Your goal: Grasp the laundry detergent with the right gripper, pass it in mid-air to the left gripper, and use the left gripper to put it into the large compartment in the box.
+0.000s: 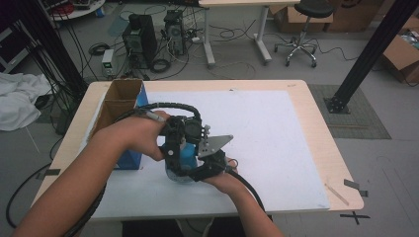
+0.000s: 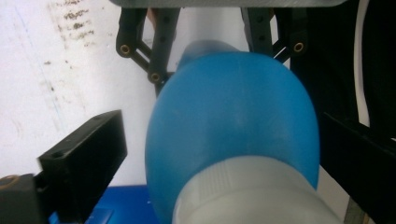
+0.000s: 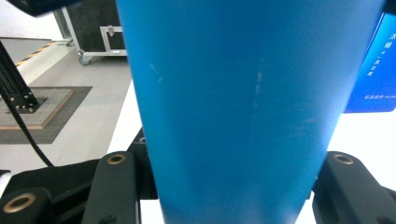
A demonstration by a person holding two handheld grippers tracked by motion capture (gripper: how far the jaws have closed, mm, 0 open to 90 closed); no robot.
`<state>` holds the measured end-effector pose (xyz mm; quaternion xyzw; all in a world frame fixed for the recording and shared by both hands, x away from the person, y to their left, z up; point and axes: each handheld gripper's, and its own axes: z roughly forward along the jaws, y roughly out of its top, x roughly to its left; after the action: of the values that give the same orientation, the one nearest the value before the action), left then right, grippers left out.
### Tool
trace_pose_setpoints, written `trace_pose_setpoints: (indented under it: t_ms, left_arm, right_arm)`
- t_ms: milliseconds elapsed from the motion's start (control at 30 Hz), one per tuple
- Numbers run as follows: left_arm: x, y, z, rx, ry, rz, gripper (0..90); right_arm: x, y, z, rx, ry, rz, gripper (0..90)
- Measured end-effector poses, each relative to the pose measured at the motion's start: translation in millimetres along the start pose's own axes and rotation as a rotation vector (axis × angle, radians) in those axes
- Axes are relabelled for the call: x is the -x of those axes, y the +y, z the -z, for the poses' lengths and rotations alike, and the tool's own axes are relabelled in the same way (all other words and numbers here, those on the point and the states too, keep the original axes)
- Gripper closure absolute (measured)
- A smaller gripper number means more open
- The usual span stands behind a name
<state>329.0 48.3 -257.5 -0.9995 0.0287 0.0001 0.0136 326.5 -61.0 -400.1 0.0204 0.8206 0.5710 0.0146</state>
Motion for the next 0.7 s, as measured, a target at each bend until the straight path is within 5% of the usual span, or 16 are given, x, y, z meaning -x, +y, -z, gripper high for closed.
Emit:
trace_pose_setpoints:
  t_ms: [700]
  left_arm:
    - [1.3, 1.2, -0.5, -0.018, 0.005, 0.003, 20.4]
  right_arm:
    - [-1.2, 0.4, 0.2, 0.012, 0.008, -0.018, 45.3]
